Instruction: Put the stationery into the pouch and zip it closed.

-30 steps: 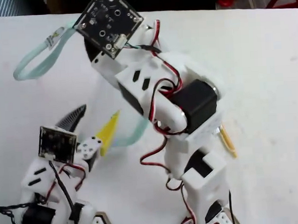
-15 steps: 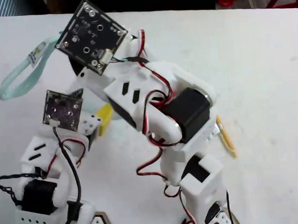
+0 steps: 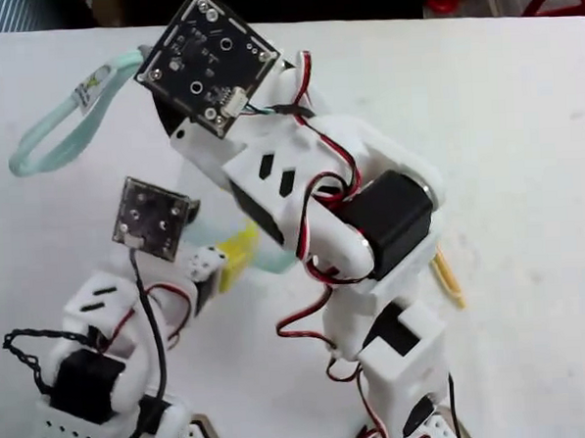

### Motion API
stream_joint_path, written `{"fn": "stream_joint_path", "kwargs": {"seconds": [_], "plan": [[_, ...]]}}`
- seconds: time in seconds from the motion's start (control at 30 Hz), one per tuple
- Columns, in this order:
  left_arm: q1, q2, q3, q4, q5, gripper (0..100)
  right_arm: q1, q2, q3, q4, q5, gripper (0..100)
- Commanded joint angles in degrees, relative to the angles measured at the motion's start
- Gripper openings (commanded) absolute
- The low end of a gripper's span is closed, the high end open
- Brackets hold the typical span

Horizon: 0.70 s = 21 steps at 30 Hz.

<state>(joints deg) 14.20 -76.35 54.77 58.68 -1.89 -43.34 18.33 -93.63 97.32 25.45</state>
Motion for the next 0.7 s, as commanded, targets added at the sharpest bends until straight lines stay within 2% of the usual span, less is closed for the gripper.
{"fn": "stream_joint_path", "kwargs": {"seconds": [0.0, 0.1, 0.2, 0.27, 0.3, 0.37, 0.53, 0.6, 0.67], "plan": [[6.1, -4.8, -5.6, 8.7, 0.0, 28, 0.9, -2.3, -1.7, 0.8, 0.0, 1.7], [11.7, -11.0, -6.2, 12.3, -3.2, 25, 1.1, -2.4, -0.4, 0.7, 0.0, 1.7], [15.4, -14.4, -4.6, 11.9, -6.5, 11, 0.8, -2.4, 1.7, 0.7, -0.3, 1.7], [15.8, -14.0, -2.2, 8.0, -9.6, 2, 0.2, -2.6, 1.9, 0.7, -0.4, 1.7], [15.8, -13.4, -0.6, 5.3, -11.0, 2, -0.6, -2.9, 1.9, 0.7, -0.4, 1.7], [16.0, -11.3, 3.2, -1.1, -12.0, 5, -2.6, -3.0, 1.8, 0.8, -0.4, 1.7], [14.2, 1.5, 9.5, -21.3, -12.0, 5, -7.3, -4.9, 2.2, 0.8, 0.0, 1.7], [11.8, 6.5, 8.1, -24.8, -10.7, 5, -7.6, -5.5, 2.2, 0.8, 0.0, 1.7], [10.1, 9.0, 5.5, -24.5, -7.4, 5, -7.4, -5.8, 2.2, 0.8, 0.0, 1.7]]}}
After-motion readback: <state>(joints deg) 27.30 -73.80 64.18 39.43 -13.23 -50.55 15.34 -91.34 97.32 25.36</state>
